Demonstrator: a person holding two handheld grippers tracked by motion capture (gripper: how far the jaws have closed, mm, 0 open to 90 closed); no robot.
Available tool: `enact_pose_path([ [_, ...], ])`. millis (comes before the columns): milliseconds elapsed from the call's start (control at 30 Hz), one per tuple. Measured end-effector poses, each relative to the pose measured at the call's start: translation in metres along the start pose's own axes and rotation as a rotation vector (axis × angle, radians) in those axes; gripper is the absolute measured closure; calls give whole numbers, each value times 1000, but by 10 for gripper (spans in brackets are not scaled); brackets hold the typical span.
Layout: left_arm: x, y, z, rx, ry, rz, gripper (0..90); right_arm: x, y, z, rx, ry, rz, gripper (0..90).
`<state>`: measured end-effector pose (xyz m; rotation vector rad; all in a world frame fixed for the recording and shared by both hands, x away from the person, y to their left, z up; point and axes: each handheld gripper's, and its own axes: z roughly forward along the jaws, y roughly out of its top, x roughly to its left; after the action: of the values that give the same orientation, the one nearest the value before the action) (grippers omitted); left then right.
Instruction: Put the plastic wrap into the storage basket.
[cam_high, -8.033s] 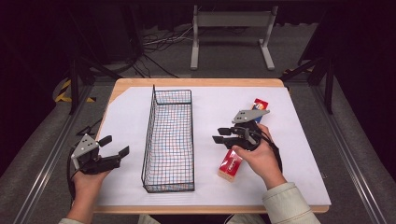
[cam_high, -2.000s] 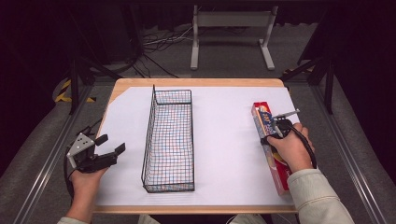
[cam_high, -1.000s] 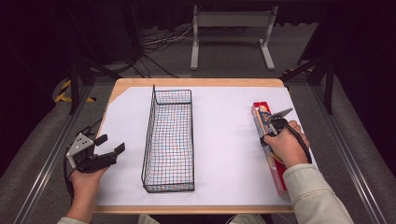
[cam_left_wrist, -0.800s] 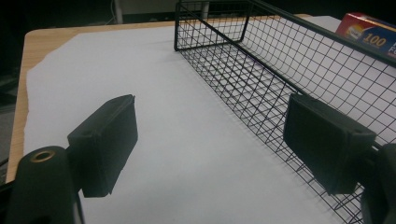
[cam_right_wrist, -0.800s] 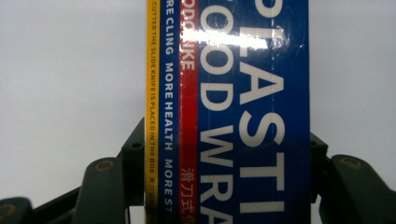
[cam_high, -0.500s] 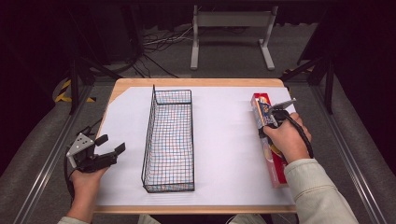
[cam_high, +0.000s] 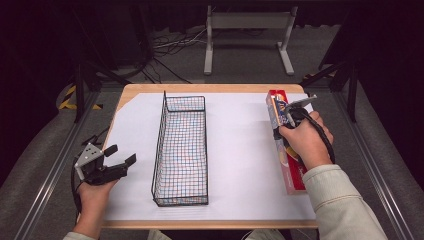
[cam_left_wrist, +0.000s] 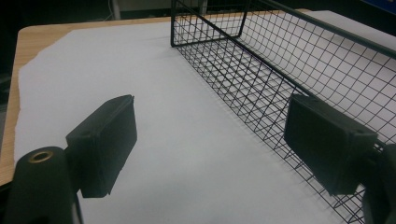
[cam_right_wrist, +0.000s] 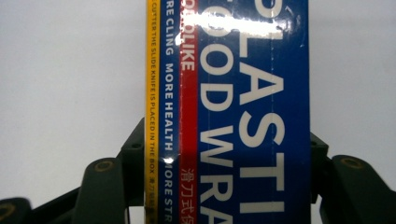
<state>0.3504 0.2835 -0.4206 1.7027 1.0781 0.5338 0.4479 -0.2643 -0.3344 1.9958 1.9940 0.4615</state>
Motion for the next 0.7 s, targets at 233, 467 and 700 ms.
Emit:
enact_pose_path([
  [233,0,0,1,8,-3,6,179,3,4,-8,-6,-13,-10,409],
  [467,-3,0,1,10,1,15,180,12,10,-17,-22,-13,-15,409],
  [700,-1,-2,-4,7,13,9,180,31,14,-19,-28,7,1,408],
])
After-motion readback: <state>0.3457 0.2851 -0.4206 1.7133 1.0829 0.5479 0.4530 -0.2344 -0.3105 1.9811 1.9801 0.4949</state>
